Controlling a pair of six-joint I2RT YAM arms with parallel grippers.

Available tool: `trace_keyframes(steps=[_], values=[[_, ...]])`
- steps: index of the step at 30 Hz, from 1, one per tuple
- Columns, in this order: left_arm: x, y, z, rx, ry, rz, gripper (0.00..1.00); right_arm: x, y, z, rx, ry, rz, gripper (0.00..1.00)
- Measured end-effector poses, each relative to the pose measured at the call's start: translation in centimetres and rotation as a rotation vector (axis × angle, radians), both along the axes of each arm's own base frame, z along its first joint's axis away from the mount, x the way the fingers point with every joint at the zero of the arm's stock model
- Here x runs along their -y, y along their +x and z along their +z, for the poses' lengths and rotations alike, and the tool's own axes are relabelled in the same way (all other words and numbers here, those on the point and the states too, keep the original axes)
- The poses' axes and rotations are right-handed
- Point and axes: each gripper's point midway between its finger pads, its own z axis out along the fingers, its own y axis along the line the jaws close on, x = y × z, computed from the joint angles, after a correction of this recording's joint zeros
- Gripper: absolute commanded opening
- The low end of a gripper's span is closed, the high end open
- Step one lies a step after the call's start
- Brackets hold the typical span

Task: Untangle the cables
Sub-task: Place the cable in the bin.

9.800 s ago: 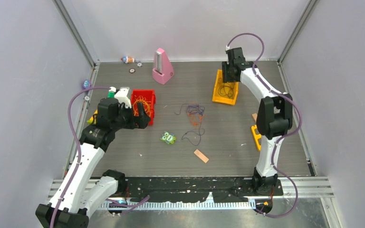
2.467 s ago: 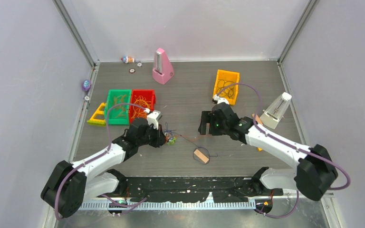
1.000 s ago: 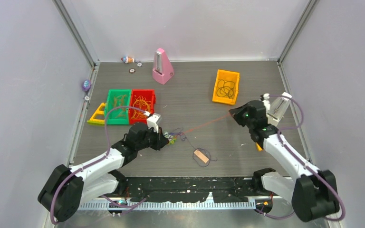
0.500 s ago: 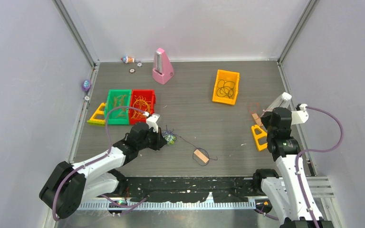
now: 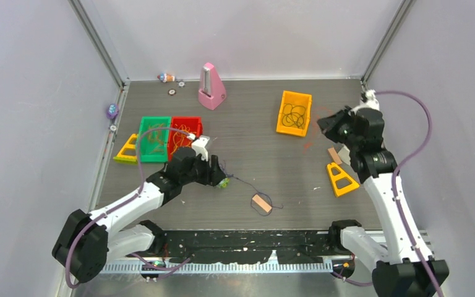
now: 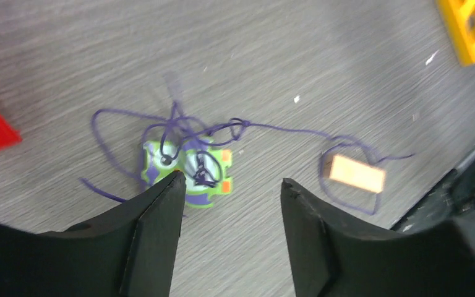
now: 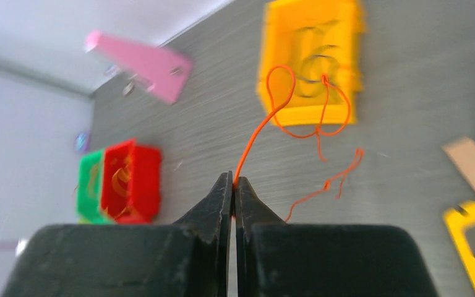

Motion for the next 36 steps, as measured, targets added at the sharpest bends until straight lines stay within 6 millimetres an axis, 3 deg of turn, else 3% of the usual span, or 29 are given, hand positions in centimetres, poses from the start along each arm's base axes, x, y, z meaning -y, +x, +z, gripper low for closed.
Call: trace_keyframes(steps=[1, 2, 3, 7, 10, 12, 18, 27, 31, 36], values=[[0.3, 0.3, 0.9, 0.009, -0.011, 0.001, 0.79, -1.6, 0.3, 1.2, 0.016, -0.007, 0.072, 0.06], [0.5, 0.5, 1.8, 0.018, -0.024, 0.003, 0.96, -3.3, 0.4, 2.6, 0.038, -0.020, 0.144, 0.06], [0.6, 0.7, 2.6, 0.027, -0.032, 0.004, 0.99, -5.1, 0.3, 4.2, 0.066, -0.028, 0.214, 0.06], [0.2, 1.1, 6.5, 0.078, -0.052, 0.038, 1.00, -10.8, -0.9, 10.0, 0.175, -0.049, 0.438, 0.06], [-0.7, 1.2, 9.1, 0.123, -0.051, 0.071, 0.99, -14.1, -1.6, 13.1, 0.236, -0.052, 0.551, 0.06], [-1.2, 1.3, 10.8, 0.152, -0.056, 0.095, 1.00, -16.0, -2.0, 14.1, 0.254, -0.053, 0.612, 0.06], [-4.3, 1.1, 13.2, 0.190, -0.080, 0.244, 1.00, -21.6, -2.0, 14.3, 0.247, -0.064, 0.755, 0.06], [-15.5, 0.3, 13.6, 0.157, 0.015, 0.760, 1.00, -29.4, -1.0, 12.4, 0.206, -0.072, 0.897, 0.06], [-19.1, -0.7, 16.4, 0.192, 0.077, 0.920, 1.00, -33.4, -0.9, 11.6, 0.206, -0.063, 0.956, 0.06], [-22.1, -2.1, 19.0, 0.270, 0.124, 1.031, 1.00, -38.9, -1.2, 10.3, 0.227, -0.020, 1.029, 0.06]])
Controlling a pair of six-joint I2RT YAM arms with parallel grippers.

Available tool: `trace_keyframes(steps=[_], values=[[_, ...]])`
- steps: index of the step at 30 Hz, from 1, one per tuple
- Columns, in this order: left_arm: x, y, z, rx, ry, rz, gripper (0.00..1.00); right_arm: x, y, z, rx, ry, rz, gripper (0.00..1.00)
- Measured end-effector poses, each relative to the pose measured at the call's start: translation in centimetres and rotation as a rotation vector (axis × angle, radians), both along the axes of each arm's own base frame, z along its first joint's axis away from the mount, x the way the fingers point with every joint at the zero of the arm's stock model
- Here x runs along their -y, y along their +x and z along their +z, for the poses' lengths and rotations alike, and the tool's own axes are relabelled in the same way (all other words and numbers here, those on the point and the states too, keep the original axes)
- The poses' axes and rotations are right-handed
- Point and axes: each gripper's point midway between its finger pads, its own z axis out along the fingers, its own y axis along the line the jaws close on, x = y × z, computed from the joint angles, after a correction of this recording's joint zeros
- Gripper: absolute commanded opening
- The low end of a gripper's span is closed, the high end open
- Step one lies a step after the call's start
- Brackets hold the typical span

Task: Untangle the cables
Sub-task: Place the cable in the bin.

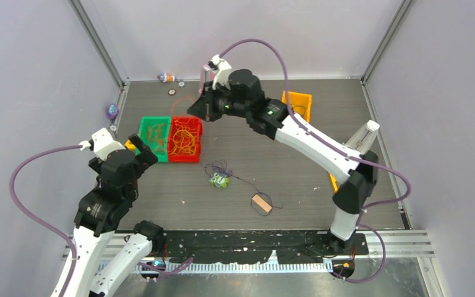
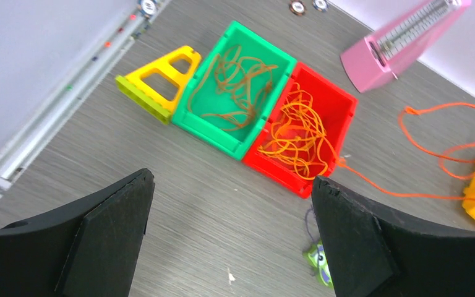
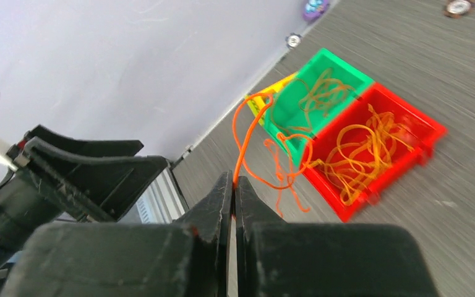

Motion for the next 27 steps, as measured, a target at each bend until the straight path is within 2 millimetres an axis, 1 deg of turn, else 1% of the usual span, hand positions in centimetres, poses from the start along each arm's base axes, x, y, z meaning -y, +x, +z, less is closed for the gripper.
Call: trace_keyframes(steps=[2, 5, 8, 9, 11, 13, 14, 16, 19, 22, 25, 27], values=[[-0.9, -0.6, 0.5, 0.014, 0.023, 0.030, 1.00, -2.4, 0.2, -0.1, 0.004, 0.023, 0.028, 0.06], [-1.9, -1.2, 0.8, 0.020, 0.055, 0.062, 1.00, -5.9, 0.8, 0.3, 0.018, 0.071, 0.063, 0.06], [-2.8, -1.7, 1.0, 0.018, 0.090, 0.095, 1.00, -9.1, 1.5, 1.1, 0.040, 0.136, 0.096, 0.06], [-3.1, -1.8, 1.2, 0.017, 0.103, 0.107, 0.99, -10.6, 1.8, 1.3, 0.053, 0.165, 0.109, 0.06], [-3.6, -2.0, 1.5, 0.021, 0.121, 0.127, 0.99, -12.4, 2.1, 1.1, 0.059, 0.194, 0.129, 0.06], [-4.1, -2.2, 1.7, 0.024, 0.143, 0.144, 0.99, -13.9, 2.4, 0.5, 0.067, 0.217, 0.142, 0.06], [-4.3, -2.3, 1.8, 0.026, 0.153, 0.154, 1.00, -14.7, 2.6, -0.1, 0.070, 0.224, 0.145, 0.06], [-4.8, -2.6, 2.0, 0.024, 0.176, 0.168, 1.00, -15.7, 2.9, -1.5, 0.067, 0.227, 0.151, 0.06], [-5.2, -2.7, 2.1, 0.018, 0.204, 0.179, 1.00, -17.0, 3.3, -4.0, 0.055, 0.218, 0.146, 0.05], [-5.3, -2.8, 2.2, 0.016, 0.215, 0.182, 1.00, -17.7, 3.8, -5.8, 0.046, 0.210, 0.135, 0.06], [-5.4, -2.8, 2.2, 0.013, 0.225, 0.179, 1.00, -18.0, 3.8, -6.8, 0.039, 0.197, 0.129, 0.06], [-5.3, -2.7, 2.2, 0.015, 0.225, 0.178, 0.99, -18.1, 3.8, -7.1, 0.049, 0.189, 0.124, 0.06]])
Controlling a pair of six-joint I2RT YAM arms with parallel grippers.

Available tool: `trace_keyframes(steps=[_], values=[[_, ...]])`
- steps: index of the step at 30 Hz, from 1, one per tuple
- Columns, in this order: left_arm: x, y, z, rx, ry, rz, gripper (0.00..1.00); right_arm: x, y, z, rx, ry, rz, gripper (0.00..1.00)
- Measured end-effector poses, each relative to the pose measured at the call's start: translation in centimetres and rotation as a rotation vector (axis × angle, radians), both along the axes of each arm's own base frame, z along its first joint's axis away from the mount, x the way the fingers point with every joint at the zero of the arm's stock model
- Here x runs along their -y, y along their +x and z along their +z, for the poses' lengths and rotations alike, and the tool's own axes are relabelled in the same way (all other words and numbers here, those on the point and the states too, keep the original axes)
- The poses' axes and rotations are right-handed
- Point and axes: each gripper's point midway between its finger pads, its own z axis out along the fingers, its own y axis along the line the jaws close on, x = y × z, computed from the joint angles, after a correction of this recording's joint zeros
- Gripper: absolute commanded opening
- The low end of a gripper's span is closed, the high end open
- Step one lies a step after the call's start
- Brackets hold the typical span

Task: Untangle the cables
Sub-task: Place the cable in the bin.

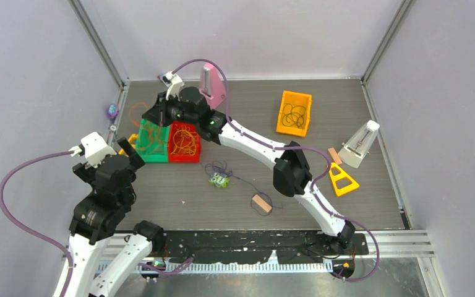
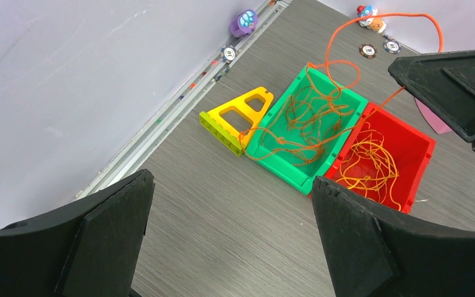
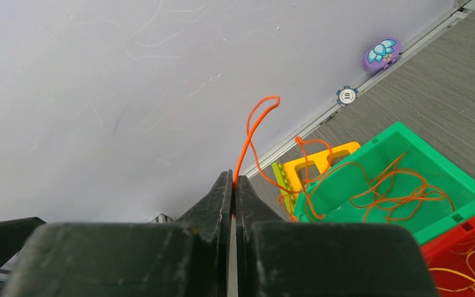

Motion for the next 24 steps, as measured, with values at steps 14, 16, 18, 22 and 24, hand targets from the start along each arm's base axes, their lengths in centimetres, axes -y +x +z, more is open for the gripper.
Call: trace_keyframes(steps=[14, 16, 18, 22, 24], values=[[2.4, 1.5, -2.2, -0.083, -0.044, -0.114, 1.00, 0.9, -0.9, -3.6, 0.026, -0.149, -0.028, 0.91], [2.8, 1.7, -2.9, -0.100, -0.070, -0.130, 1.00, 2.7, -1.5, -4.5, 0.001, -0.194, -0.034, 0.91], [3.2, 2.2, -3.9, -0.125, -0.112, -0.142, 1.00, 5.4, -2.1, -4.9, -0.022, -0.229, -0.049, 0.91], [4.4, 3.3, -7.2, -0.215, -0.207, -0.164, 1.00, 12.8, -2.6, -3.1, -0.033, -0.242, -0.119, 0.90], [5.1, 3.6, -9.6, -0.279, -0.264, -0.169, 0.99, 16.8, -3.0, -1.0, -0.017, -0.225, -0.167, 0.91]])
